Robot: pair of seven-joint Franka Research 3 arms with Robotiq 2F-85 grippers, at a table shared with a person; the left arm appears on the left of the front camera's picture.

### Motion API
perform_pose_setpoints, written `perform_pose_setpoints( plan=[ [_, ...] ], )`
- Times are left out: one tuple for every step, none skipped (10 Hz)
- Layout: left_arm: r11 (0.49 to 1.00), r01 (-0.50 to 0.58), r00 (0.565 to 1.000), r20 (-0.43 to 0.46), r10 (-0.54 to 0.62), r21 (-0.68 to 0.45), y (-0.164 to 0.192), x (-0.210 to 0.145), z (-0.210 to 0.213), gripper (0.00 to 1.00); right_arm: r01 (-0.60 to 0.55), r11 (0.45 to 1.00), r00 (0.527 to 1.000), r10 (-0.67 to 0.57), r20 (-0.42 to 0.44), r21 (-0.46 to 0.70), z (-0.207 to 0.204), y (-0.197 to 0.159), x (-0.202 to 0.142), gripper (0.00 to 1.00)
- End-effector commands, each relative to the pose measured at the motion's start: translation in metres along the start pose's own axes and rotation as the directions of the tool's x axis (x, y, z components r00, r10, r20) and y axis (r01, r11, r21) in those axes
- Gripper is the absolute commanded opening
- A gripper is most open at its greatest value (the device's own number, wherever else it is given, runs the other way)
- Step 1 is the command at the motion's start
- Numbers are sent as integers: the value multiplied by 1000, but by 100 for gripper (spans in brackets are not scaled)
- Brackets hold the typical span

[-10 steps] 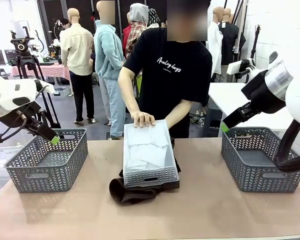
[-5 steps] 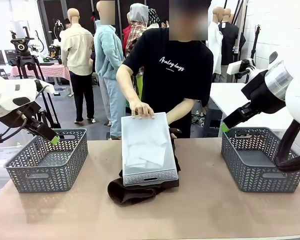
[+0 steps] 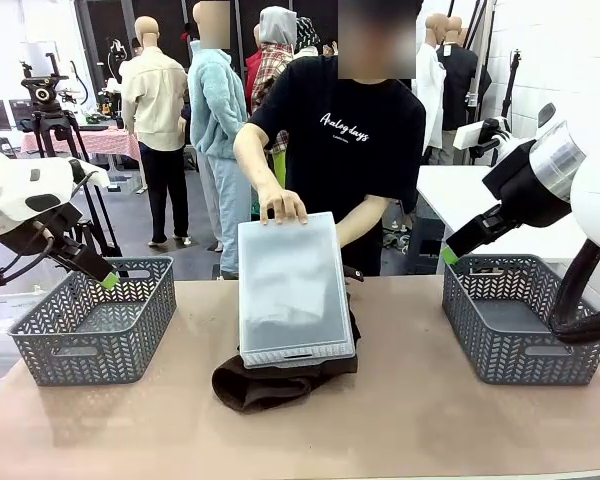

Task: Sort the tops and bottoms.
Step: Lift clothes from the center of the table with your left hand.

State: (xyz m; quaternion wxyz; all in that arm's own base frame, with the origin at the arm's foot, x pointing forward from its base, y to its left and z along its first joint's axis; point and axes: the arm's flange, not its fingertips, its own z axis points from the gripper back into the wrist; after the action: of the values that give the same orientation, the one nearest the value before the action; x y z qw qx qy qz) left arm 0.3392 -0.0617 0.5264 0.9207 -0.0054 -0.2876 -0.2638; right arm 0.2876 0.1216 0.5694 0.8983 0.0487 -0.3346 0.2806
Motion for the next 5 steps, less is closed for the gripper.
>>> perform_pose_setpoints(
  plan=[
    [1000, 4, 1000, -4, -4, -5, 0, -1, 2, 100, -5, 1000, 1000, 6, 2, -5, -3, -1, 1, 100],
    [1000, 4, 1000, -4, -4, -5, 0, -1, 2, 100, -5, 1000, 1000, 6, 2, -5, -3, -1, 1, 100],
    [1000, 4, 1000, -4, -4, -5, 0, -1, 2, 100, -5, 1000, 1000, 6, 2, -5, -3, -1, 1, 100],
    [1000, 4, 1000, -4, -4, -5, 0, -1, 2, 100, -5, 1000, 1000, 6, 2, -5, -3, -1, 1, 100],
    [1000, 4, 1000, -4, -4, -5, 0, -1, 2, 100, -5, 1000, 1000, 6, 2, -5, -3, -1, 1, 100]
  ],
)
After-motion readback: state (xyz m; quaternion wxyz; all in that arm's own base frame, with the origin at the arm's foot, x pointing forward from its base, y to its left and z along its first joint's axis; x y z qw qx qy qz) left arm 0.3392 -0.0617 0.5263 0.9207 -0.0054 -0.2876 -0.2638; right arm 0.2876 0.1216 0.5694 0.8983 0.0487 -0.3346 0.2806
